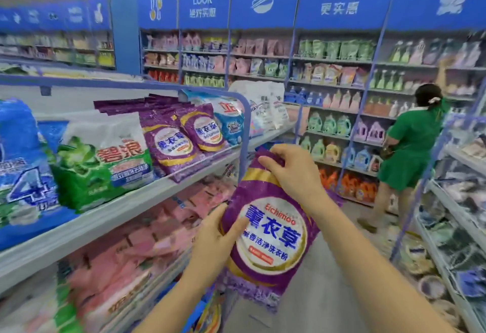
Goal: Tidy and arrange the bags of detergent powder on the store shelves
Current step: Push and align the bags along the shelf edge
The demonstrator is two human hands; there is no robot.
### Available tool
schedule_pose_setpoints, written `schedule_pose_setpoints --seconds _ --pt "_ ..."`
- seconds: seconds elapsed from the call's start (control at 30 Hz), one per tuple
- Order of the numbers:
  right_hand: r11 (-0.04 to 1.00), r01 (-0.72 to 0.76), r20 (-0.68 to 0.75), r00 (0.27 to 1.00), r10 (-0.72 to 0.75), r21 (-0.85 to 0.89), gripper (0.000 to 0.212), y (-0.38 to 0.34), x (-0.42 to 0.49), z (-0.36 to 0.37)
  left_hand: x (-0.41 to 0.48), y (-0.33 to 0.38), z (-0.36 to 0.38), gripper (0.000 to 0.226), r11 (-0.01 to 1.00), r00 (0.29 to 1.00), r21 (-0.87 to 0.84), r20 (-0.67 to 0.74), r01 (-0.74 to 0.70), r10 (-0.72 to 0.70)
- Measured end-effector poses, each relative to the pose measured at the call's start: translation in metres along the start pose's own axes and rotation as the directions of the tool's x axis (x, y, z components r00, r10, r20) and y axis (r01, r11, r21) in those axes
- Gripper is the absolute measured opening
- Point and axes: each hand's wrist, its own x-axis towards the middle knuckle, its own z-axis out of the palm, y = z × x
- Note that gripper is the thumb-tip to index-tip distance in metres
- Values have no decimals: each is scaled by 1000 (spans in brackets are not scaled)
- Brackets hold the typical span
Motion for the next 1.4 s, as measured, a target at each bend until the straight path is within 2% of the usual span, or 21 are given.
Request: schedule_pose_setpoints --seconds 0.03,0.13,0.2,0.3,0.4,0.53,0.6,0.63,0.73,0.87,0.9,0.97,1.0,1.03,1.07,1.1,1.17,1.2,1.27,1.33,1.4 --pt "999 41 -66 997 -39 25 50 8 12 0 10 -2 9 5 1000 1000 5 -30 -2 2" --pt "987 154 -122 981 -148 39 48 32 45 4 34 -23 26 3 1000 999 -17 -42 14 -14" --pt "965 255 -103 963 -248 67 41 47 63 14 49 -35 29 21 994 999 -96 13 44 -43" --pt "906 401 -166 911 -379 134 25 62 86 34 77 -45 23 50 970 972 -130 144 203 -184" --pt "828 560 -274 803 -530 38 35 70 113 57 101 -53 23 43 952 933 -43 218 302 -286" --pt "643 748 -346 566 -748 -168 34 83 159 84 124 -69 19 23 956 941 -5 178 294 -288" --pt "600 770 -373 504 -780 -215 34 87 185 98 139 -75 14 25 957 950 -36 138 289 -281" --pt "617 752 -392 508 -767 -231 34 86 196 105 147 -79 12 27 954 953 -67 103 292 -285" --pt "743 647 -476 607 -636 -169 43 81 220 121 171 -86 11 31 937 949 -162 -24 308 -316" --pt "819 537 -470 787 -400 203 48 106 221 148 193 -97 -3 37 930 895 -208 -273 303 -353" --pt "835 444 -398 865 -305 324 50 117 220 158 198 -99 -10 42 932 876 -211 -331 294 -351" --pt "813 134 -56 991 -124 566 62 132 220 180 208 -100 -23 49 941 836 -202 -436 270 -334" --pt "756 -46 167 982 -84 653 62 137 221 192 213 -101 -27 44 945 821 -189 -469 267 -326" --pt "665 -221 370 925 -90 713 56 139 222 202 217 -104 -32 34 948 807 -177 -498 264 -318" --pt "583 -358 515 848 -123 729 44 139 224 213 220 -106 -36 25 951 795 -171 -523 256 -308" --pt "537 -432 591 790 -164 725 31 137 226 224 223 -109 -40 22 954 776 -165 -554 252 -301" --pt "533 -415 611 748 -261 737 22 131 231 241 227 -111 -44 38 959 730 -120 -627 255 -273" --pt "539 -366 586 744 -321 759 27 128 233 250 230 -110 -45 39 963 714 -78 -656 257 -244" --pt "539 -339 581 721 -377 771 25 122 237 263 235 -107 -47 19 955 679 40 -712 293 -178" --pt "516 -344 584 690 -428 785 22 117 239 278 238 -106 -52 25 910 595 167 -797 380 -102" --pt "548 -296 574 683 -451 782 25 110 238 291 239 -106 -57 29 851 522 253 -852 460 -29"
